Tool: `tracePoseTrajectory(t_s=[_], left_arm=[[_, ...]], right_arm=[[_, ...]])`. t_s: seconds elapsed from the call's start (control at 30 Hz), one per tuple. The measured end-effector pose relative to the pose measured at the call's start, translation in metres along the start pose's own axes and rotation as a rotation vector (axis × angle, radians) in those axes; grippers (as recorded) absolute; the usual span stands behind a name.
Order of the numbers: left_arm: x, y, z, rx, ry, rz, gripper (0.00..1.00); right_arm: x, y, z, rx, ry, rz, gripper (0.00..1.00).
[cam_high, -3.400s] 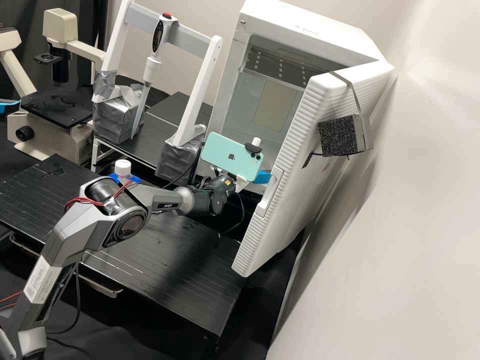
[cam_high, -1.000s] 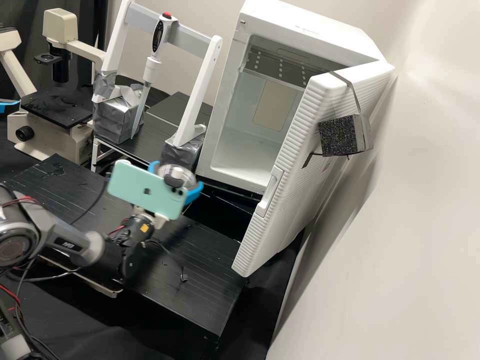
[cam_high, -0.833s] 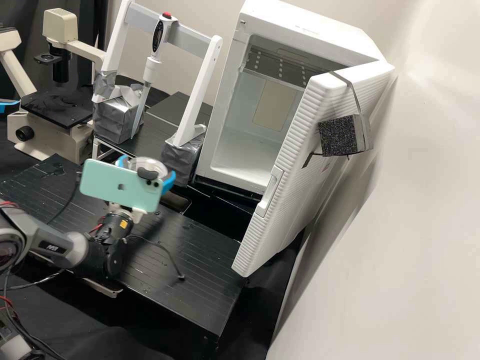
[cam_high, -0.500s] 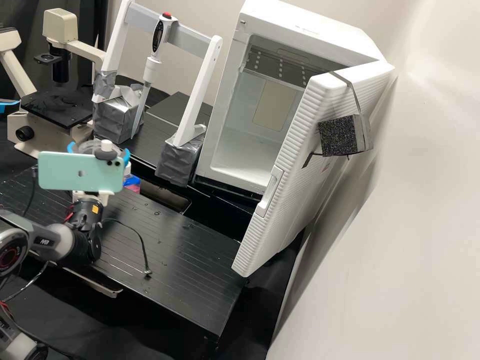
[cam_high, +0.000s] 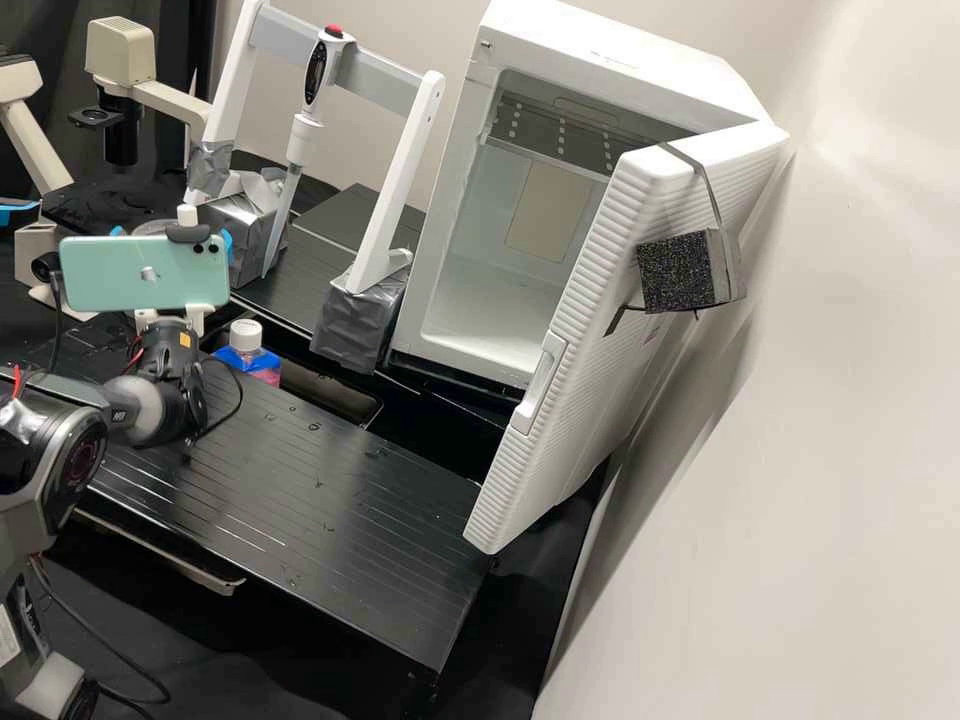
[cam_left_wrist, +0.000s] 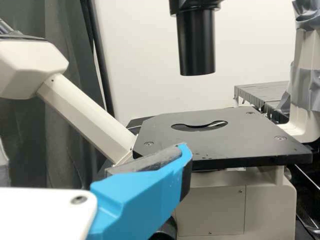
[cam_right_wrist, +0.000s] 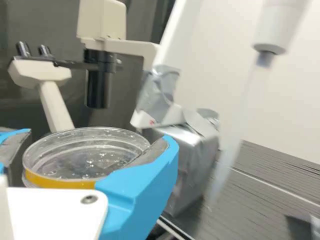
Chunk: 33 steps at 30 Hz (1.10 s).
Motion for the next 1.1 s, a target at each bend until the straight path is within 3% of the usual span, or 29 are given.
tracePoseTrajectory(t_s=[0.1, 0.37, 0.8, 1.1], left_arm=[[0.000, 0.000, 0.000, 0.000, 0.000, 0.000, 1.00], [0.000, 0.000, 0.000, 0.000, 0.000, 0.000, 1.00], [0.000, 0.000, 0.000, 0.000, 0.000, 0.000, 1.00], [0.000, 0.000, 0.000, 0.000, 0.000, 0.000, 1.00]], right_arm=[[0.015, 0.002, -0.010, 0.005, 0.038, -0.036, 0.00], [0.048, 0.006, -0.034, -0.029, 0.109, -0.087, 0.00], [0.068, 0.005, -0.035, -0.057, 0.121, -0.149, 0.00], [0.108, -0.006, -0.034, -0.068, 0.137, -0.181, 0.00]])
